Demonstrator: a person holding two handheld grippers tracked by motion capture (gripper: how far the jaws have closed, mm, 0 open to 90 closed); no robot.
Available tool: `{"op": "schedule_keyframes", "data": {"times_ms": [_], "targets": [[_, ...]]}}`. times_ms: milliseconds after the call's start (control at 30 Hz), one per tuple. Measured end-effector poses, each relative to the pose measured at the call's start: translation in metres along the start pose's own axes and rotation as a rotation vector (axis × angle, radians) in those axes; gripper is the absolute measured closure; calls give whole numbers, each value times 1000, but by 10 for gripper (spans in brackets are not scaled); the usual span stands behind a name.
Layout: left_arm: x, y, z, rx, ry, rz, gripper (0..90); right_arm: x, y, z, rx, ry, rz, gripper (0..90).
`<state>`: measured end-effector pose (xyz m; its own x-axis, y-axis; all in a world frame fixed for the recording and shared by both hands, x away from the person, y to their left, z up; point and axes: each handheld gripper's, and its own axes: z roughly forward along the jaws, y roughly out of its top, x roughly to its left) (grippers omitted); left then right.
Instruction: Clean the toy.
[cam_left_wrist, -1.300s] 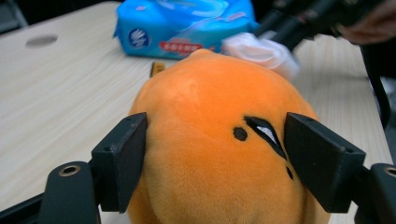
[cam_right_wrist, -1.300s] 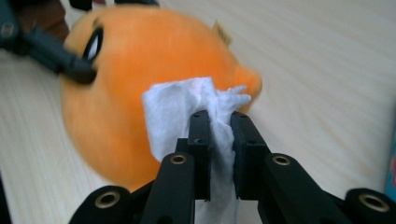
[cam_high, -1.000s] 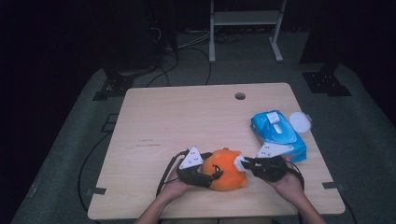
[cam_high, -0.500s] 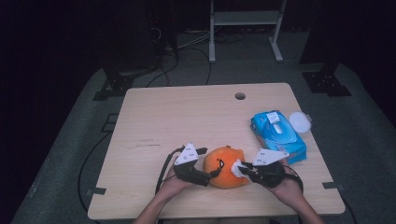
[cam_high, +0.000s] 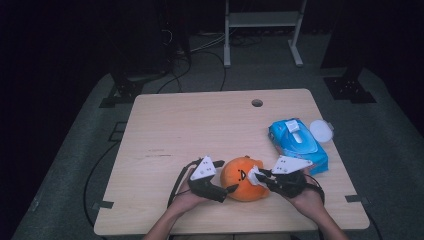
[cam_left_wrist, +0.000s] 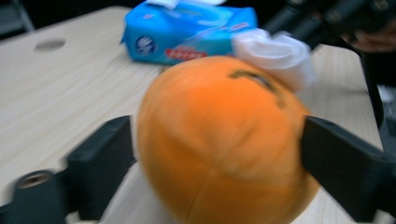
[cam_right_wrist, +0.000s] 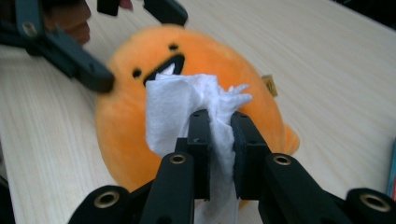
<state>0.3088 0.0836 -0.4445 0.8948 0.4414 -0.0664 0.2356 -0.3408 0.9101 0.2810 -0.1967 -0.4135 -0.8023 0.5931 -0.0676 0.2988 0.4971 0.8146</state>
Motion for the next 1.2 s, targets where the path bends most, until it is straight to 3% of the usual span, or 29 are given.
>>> {"op": "schedule_keyframes", "data": {"times_ms": [67, 100, 133, 200, 267, 333, 367, 433, 500, 600, 700, 800, 900, 967, 1033, 1167, 1200], "targets": [[2, -3, 2, 16, -30, -25, 100, -4, -3, -2, -3, 22, 43, 786], [0, -4, 3, 14, -51, -18, 179, -5, -3, -3, -1, 22, 44, 786], [-3, -3, 4, 9, -36, -4, 216, -5, -1, -3, -1, 20, 45, 788], [-12, 3, 5, -1, -27, 62, 269, 2, 6, -4, -20, 9, 28, 789], [-22, 7, 6, -1, -17, 150, 290, 10, 17, -6, -47, 8, -23, 788], [-32, 8, 6, 11, -9, 242, 290, 12, 24, -9, -58, 10, -28, 788], [-35, 8, 6, 12, -7, 263, 287, 12, 26, -9, -55, 6, -36, 787], [-35, 7, 5, 10, -11, 267, 281, 8, 23, -8, -43, 1, -38, 787], [-36, 7, 7, -1, -14, 270, 285, 4, 18, -8, -44, 7, 1, 788], [-42, 9, 10, 8, -24, 306, 286, 11, 21, -11, -53, 1, -11, 789], [-49, 9, 9, 35, -23, 380, 291, 18, 29, -9, -88, 74, 2, 785], [-47, 8, 7, 39, -21, 370, 290, 13, 30, -4, -73, 46, -5, 781], [-43, 7, 8, 23, -35, 328, 288, 1, 23, -5, -51, -9, 8, 782], [-43, 7, 10, 10, -45, 301, 289, -7, 17, -6, -42, 5, 60, 789], [-47, 8, 11, 18, -40, 338, 290, -4, 19, -7, -48, 18, 61, 795], [-55, 8, 12, 28, -39, 404, 302, 13, 33, -4, -74, 100, 23, 791], [-56, 8, 12, 32, -32, 407, 303, 16, 35, -2, -70, 93, 8, 789]]}}
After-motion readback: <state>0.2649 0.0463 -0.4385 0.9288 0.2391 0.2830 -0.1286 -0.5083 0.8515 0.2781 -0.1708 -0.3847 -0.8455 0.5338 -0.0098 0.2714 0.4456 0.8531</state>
